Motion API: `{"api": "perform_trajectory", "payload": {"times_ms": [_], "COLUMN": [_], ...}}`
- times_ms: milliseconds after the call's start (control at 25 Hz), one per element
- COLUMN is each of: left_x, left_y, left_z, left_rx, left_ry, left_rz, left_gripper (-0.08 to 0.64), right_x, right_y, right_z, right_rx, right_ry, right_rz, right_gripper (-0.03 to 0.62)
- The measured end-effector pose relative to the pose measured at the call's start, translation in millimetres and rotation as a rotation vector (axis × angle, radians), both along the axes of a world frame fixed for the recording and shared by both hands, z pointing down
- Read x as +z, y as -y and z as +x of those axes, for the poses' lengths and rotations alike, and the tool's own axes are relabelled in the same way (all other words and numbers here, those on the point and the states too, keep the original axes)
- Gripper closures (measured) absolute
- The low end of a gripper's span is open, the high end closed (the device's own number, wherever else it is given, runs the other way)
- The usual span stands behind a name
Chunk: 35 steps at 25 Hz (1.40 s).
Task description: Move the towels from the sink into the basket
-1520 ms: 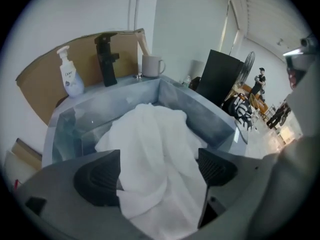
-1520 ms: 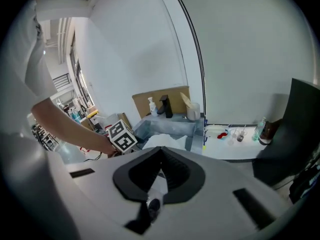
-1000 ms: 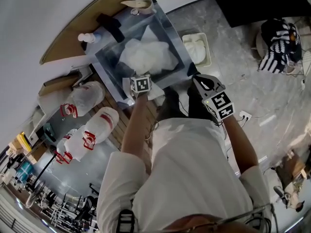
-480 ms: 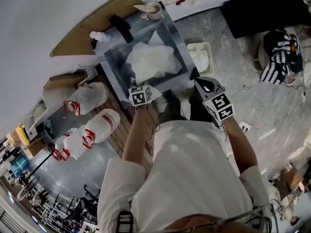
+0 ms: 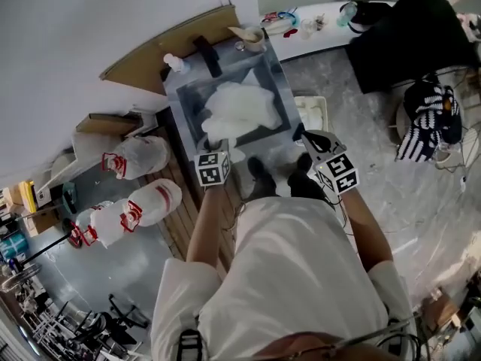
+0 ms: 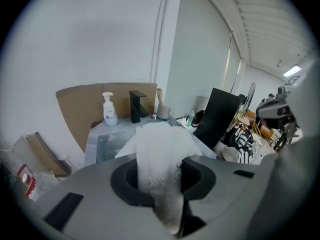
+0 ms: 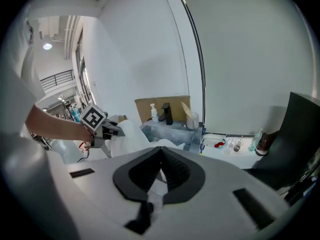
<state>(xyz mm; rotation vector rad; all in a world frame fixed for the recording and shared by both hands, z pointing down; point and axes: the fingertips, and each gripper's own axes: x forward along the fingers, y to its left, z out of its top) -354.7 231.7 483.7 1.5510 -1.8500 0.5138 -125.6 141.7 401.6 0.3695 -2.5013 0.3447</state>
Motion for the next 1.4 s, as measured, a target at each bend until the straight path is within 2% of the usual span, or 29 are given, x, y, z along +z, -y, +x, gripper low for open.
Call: {"api": "perform_trajectory", "payload": {"times_ms": [200, 480, 720, 960, 1160, 1400], "left_x": [-57.3, -159.0, -250.3, -336.3, -380.9, -396.4], "left_y": [1.2, 12.2, 29.9, 42.7, 48.1, 58.8], "left_z": [3.5, -1.6, -5.3, 5.4, 21.0, 37.9], "left_rx": [-0.017, -0.033, 0.007, 0.071, 0.128, 0.178], "left_ry": [0.03, 0.086, 0.168, 0.216, 0.231, 0.208], "left_rz": [0.117, 0.324, 0.479, 0.625, 0.7, 0.729], "left_gripper": [0.472, 0.472, 0.472, 0.472, 0.472, 0.472], "right_x": [-25.0, -70.7, -115.9, -165.7, -200.8, -214.1], "right_y": [13.5, 31.0, 45.3, 54.2, 53.8, 55.4], "right_z": [-0.4, 0.6, -9.2, -13.1, -11.9, -3.5], "right_rx": [-0.007, -0.005, -0.02, -0.039, -0.048, -0.028], "right_ry": [0.031, 0.101, 0.162, 0.231, 0.288, 0.293], "right_rz": [0.043, 0.105, 0.169, 0.236, 0.274, 0.306], "right_gripper": [0.589, 0.589, 0.589, 0.589, 0.588, 0.589]}}
